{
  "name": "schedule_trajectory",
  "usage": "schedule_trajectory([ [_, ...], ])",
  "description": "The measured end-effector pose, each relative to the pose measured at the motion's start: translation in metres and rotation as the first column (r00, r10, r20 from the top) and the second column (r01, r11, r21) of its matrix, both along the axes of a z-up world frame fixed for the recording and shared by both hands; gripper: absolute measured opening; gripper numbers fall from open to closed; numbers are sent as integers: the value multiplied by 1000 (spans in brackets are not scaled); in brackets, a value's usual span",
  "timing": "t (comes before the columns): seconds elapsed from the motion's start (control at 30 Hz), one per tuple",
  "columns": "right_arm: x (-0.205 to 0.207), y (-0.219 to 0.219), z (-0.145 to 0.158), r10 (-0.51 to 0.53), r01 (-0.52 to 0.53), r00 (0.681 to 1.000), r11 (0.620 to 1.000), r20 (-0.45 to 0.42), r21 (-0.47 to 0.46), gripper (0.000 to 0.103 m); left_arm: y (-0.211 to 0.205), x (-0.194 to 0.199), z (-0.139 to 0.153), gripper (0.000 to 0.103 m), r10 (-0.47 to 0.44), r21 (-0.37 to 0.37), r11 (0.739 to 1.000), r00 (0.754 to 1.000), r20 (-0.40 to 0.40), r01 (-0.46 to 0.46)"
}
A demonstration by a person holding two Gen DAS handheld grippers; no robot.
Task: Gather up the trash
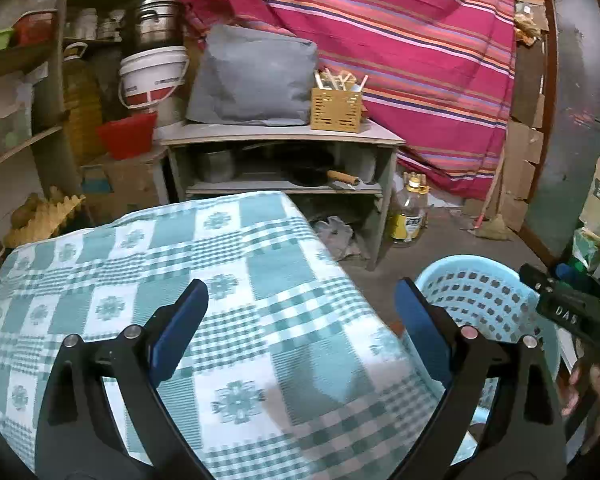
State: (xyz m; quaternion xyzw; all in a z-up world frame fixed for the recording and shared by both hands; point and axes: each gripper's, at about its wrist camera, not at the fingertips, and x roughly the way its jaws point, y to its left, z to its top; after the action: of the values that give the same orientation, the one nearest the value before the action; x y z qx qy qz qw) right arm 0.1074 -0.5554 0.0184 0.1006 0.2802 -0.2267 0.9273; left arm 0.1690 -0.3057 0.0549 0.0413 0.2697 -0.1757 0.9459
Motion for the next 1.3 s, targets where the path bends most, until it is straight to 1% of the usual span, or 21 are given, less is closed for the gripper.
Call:
schedule_trajectory([
  [0.1,-2,5,3,-9,9,1000,1000,15,-18,91,14,-4,1,94,22,10,1000,1000,15,-22],
  [0.2,-4,17,5,10,-9,1000,999,19,-43,95,37,-13,2,97,57,9,998,997,47,-57],
  [0.33,-10,43,8,48,-47,999,995,14,-83,97,73,-23,2,97,90,-4,996,994,55,-90],
  [0.37,-12,53,10,61,-59,998,993,18,-100,99,80,-26,2,97,96,-3,995,994,58,-96],
  [0.47,-17,79,17,96,-90,995,987,41,-129,99,116,-40,3,97,131,-8,991,989,75,-130],
  [0.6,-28,111,22,147,-138,986,984,74,-111,99,158,-61,-1,98,170,-16,985,982,79,-169],
  [0.73,-43,151,19,213,-205,973,974,85,-99,99,199,-85,-11,98,215,14,976,970,112,-218],
  [0.87,-56,198,9,290,-281,953,954,88,-104,99,232,-100,-24,98,252,3,967,960,120,-254],
  [1.03,-70,248,-4,365,-358,925,930,103,-79,99,259,-115,-41,98,285,11,957,946,152,-290],
  [1.13,-75,273,-12,396,-386,910,917,120,-100,99,270,-116,-52,98,308,25,949,939,152,-315],
  [1.3,-73,296,-21,428,-415,893,903,140,-109,99,287,-118,-67,98,342,30,936,928,149,-350],
])
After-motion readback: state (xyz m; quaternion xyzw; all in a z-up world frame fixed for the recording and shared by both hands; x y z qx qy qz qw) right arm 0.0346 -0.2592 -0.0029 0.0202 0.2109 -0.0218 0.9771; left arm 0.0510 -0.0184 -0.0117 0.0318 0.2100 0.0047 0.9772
